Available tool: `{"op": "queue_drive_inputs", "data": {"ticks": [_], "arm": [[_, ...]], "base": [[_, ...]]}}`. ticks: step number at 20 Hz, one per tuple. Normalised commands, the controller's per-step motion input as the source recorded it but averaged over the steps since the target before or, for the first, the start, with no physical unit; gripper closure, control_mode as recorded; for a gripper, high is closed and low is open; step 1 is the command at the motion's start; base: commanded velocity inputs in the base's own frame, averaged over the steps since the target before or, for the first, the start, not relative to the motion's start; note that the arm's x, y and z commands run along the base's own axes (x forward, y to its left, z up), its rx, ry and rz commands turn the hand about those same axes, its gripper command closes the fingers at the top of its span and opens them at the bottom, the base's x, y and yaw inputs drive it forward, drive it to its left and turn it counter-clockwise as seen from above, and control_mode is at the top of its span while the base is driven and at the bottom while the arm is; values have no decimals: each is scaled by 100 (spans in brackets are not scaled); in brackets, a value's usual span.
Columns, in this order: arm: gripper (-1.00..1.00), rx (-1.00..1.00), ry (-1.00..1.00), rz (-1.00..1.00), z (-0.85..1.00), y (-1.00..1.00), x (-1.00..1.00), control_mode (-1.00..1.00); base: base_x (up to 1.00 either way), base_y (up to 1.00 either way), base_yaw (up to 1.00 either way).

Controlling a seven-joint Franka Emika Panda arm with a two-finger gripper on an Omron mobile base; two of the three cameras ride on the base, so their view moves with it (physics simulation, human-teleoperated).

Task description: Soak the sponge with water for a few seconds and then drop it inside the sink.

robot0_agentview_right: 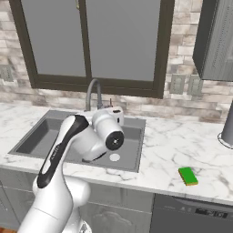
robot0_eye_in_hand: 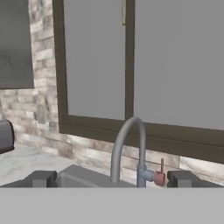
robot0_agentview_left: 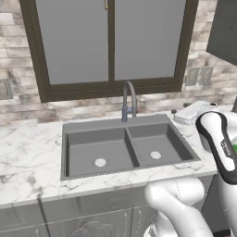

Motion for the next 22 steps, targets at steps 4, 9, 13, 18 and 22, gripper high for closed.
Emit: {"op": "queue_drive_inputs", "data": {"ticks": [4, 9, 13, 18, 22], "arm": [[-100, 0, 0, 5, 0, 0, 27, -100], [-100, 0, 0, 5, 0, 0, 18, -100], [-100, 0, 0, 2, 0, 0, 13, -100], [-100, 0, 0, 0, 0, 0, 11, -100], [-100, 0, 0, 0, -3, 7, 8, -100]], "base": [[0, 0, 0], [0, 0, 0], [0, 0, 0], [0, 0, 0], [0, 0, 0]]}}
